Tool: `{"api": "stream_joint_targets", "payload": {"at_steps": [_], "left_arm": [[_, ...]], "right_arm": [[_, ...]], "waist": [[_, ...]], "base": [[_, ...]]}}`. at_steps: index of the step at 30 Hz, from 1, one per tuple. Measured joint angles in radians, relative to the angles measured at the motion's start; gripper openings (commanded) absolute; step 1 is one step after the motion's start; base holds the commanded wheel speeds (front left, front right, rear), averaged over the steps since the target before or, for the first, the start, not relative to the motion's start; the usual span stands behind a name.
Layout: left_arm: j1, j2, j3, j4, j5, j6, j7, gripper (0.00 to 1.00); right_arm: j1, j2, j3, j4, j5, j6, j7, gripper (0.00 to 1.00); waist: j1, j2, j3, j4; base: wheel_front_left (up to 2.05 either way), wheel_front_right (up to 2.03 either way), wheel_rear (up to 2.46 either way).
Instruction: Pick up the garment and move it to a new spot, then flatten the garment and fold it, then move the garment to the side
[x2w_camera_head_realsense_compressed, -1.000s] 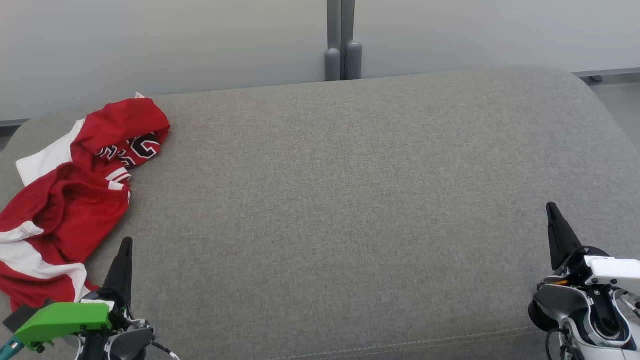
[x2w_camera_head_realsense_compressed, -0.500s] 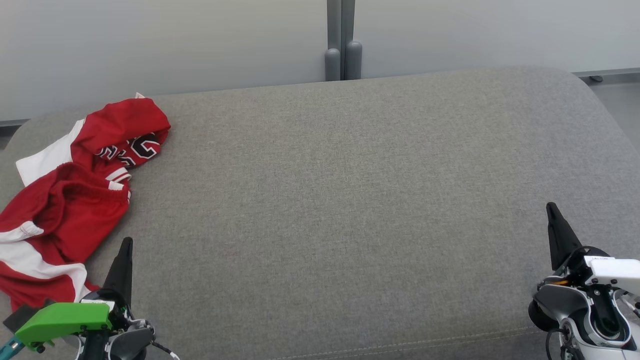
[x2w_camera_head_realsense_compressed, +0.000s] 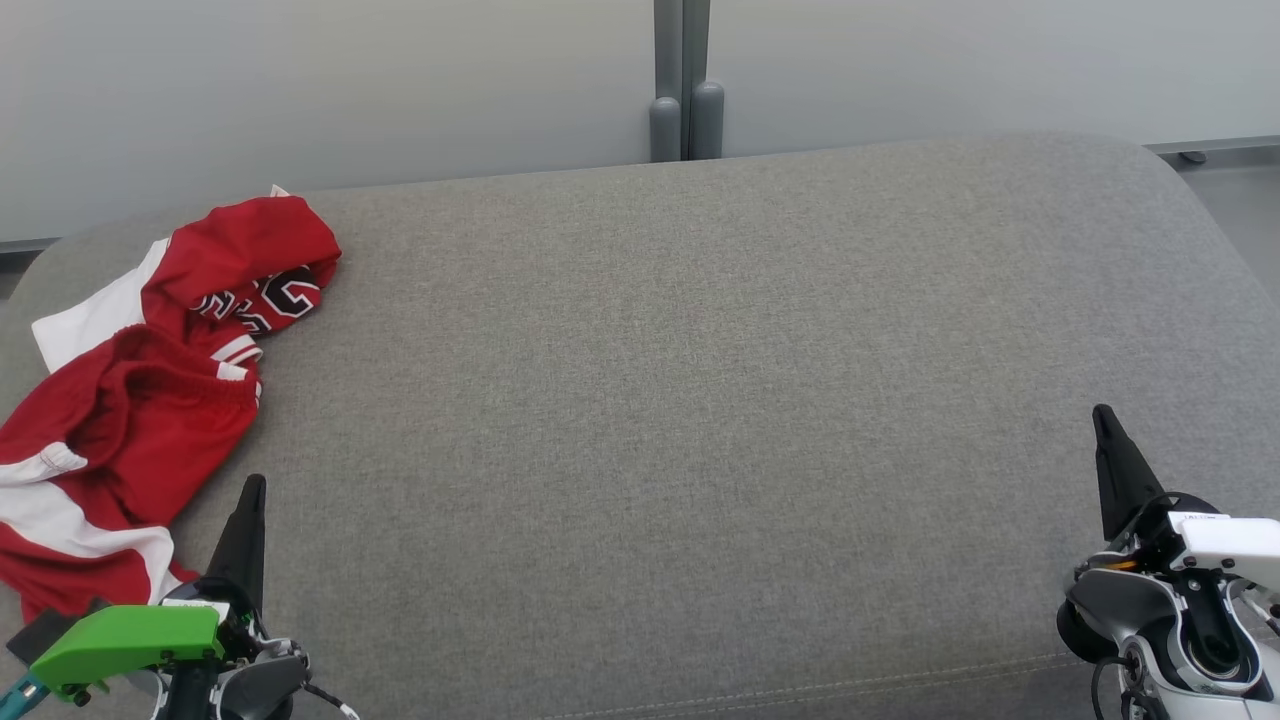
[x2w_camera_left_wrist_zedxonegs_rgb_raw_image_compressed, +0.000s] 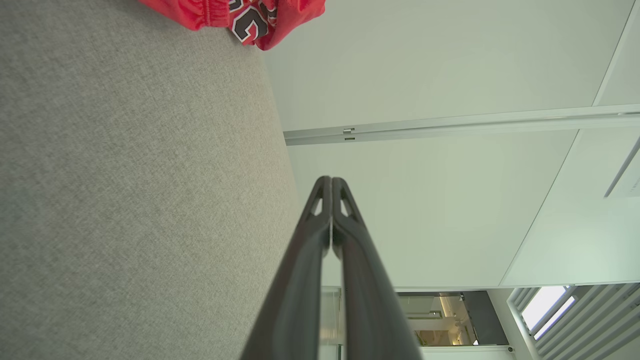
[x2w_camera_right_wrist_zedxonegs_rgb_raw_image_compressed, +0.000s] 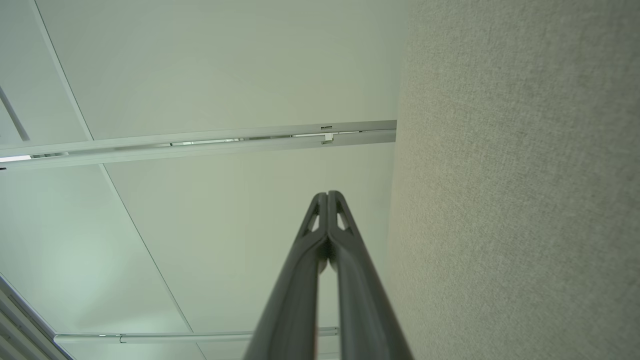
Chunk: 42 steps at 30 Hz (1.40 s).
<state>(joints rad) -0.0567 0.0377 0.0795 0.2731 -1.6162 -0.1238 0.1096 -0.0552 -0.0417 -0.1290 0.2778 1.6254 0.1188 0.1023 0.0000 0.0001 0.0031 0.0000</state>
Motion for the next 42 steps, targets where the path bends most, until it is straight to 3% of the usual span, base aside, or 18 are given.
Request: {"api": "stream_joint_targets", "payload": {"at_steps": [29,30,33,34,35,42], "left_arm": [[0.000,0.000,0.000,0.000,0.000,0.000,0.000,0.00],[0.002,-0.001,-0.001,0.007,0.000,0.000,0.000,1.00],[0.028,-0.017,-0.005,0.041,0.000,0.001,0.000,1.00],[0.039,-0.023,-0.007,0.053,0.000,0.001,0.000,0.00],[0.049,-0.027,-0.010,0.064,0.000,0.001,0.000,1.00],[0.063,-0.030,-0.024,0.063,0.007,0.001,-0.022,1.00]], "right_arm": [[0.000,0.000,0.000,0.000,0.000,0.000,0.000,0.00],[0.003,0.002,0.000,0.006,0.000,-0.002,0.000,1.00],[0.032,0.018,0.002,0.040,0.002,-0.006,0.000,1.00],[0.044,0.023,0.003,0.051,0.002,-0.006,0.000,0.00],[0.055,0.029,0.003,0.062,0.002,-0.006,0.000,1.00],[0.068,0.033,0.024,0.067,0.001,-0.006,-0.017,1.00]], "waist": [[0.0000,0.0000,0.000,0.000],[0.0000,0.0000,0.000,0.000],[0.0000,0.0000,0.000,0.000],[0.0000,0.0000,0.000,0.000],[0.0000,0.0000,0.000,0.000],[0.0000,0.0000,0.000,0.000]], "base": [[0.00,0.00,0.00],[0.00,0.00,0.00],[0.00,0.00,0.00],[0.00,0.00,0.00],[0.00,0.00,0.00],[0.00,0.00,0.00]]}}
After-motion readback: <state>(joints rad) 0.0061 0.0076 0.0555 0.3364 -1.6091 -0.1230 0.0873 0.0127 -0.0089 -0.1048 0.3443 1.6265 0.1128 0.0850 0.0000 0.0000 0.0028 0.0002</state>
